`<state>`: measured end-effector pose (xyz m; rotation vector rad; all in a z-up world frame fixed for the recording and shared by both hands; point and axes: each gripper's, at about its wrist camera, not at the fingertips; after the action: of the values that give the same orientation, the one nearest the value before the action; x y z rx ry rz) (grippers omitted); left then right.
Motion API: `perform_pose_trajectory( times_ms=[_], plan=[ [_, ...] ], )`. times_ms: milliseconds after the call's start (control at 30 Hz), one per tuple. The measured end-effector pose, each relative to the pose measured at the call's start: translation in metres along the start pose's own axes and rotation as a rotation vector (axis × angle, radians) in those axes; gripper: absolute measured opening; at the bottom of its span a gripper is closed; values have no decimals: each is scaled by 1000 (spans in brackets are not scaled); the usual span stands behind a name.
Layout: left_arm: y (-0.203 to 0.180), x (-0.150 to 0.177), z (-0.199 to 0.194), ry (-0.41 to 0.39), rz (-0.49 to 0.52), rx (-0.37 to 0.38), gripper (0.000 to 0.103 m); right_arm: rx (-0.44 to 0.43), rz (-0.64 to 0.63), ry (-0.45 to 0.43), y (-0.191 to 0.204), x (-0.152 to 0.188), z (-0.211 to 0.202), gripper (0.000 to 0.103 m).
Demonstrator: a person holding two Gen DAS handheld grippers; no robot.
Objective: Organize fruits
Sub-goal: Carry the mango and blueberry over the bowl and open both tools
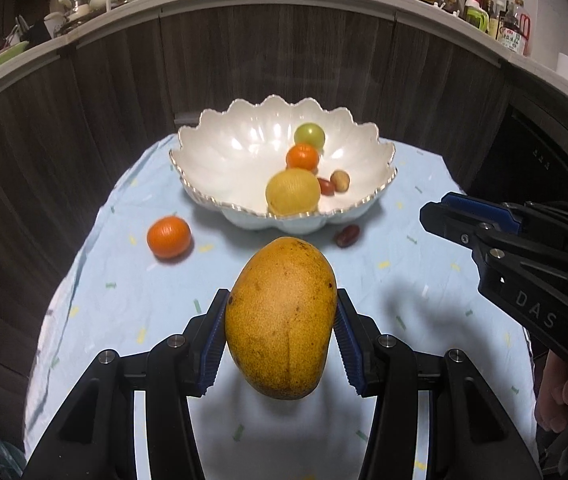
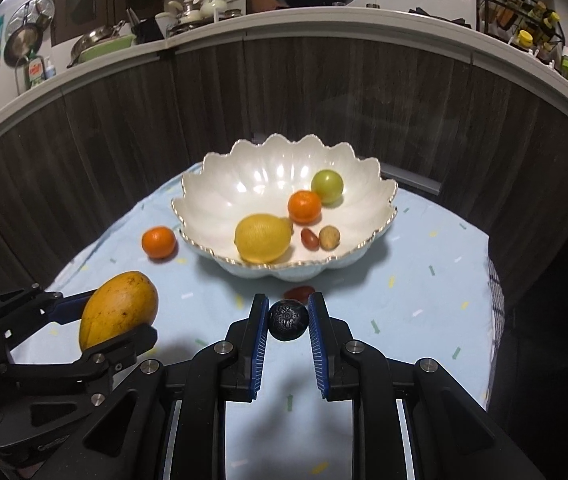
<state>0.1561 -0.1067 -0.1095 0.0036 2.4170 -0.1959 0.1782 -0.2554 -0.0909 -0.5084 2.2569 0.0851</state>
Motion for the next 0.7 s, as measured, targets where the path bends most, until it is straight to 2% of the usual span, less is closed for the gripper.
perform_pose_trajectory(
  times_ms=[700],
  plan=[
    [38, -75, 13, -73, 3, 31, 49, 34, 24, -35, 6, -56, 17, 22]
  ],
)
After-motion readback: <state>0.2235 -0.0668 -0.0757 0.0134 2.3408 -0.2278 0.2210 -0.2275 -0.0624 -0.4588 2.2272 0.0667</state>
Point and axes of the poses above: each gripper's, at about its wrist camera, not at the fingertips, and z roughly the way its jaws point, y to its left, x to its underside, and after that the axes turned 8 degrees about -z, right-handed
